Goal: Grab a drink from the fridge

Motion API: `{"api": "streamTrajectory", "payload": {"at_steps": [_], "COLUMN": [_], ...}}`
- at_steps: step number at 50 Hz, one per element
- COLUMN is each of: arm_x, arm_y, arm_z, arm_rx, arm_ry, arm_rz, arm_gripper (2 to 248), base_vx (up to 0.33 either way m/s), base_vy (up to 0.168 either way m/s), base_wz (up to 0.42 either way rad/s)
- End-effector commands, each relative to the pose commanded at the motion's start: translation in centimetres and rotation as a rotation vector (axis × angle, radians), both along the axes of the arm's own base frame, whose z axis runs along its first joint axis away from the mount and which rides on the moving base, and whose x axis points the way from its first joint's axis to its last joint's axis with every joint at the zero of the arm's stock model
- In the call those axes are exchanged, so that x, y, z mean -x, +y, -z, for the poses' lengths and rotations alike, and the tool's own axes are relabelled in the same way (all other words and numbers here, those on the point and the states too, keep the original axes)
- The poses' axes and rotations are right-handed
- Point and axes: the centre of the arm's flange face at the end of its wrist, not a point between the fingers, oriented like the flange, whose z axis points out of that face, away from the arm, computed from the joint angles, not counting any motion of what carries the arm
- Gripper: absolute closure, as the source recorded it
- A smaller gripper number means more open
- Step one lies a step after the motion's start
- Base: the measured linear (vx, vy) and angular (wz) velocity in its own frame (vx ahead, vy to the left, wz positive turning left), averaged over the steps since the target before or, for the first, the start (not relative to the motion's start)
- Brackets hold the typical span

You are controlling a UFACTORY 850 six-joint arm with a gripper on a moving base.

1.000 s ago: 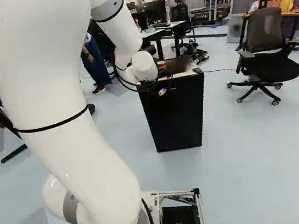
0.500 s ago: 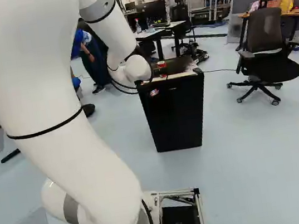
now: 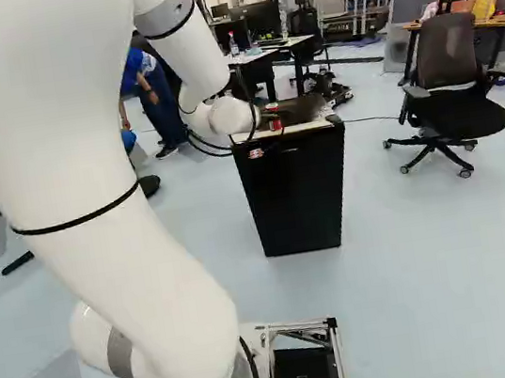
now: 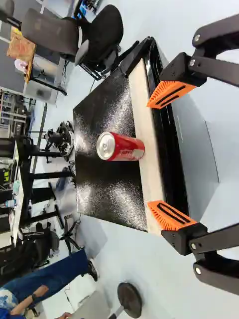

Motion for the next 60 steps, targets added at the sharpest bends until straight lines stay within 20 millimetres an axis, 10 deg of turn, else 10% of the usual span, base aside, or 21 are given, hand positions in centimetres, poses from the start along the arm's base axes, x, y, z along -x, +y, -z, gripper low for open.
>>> {"api": "streamTrajectory", "payload": {"at_steps": [60], "arm_x": [-5.7], "arm_y": [-0.9], "arm_z": [5.1], "arm_rx": [0.013], "arm_ry": [-0.122], "arm_rz": [-0.013], "arm_gripper": [3], "base_vx": [0.000], "base_vy": [0.000], "base_wz": [0.000]}}
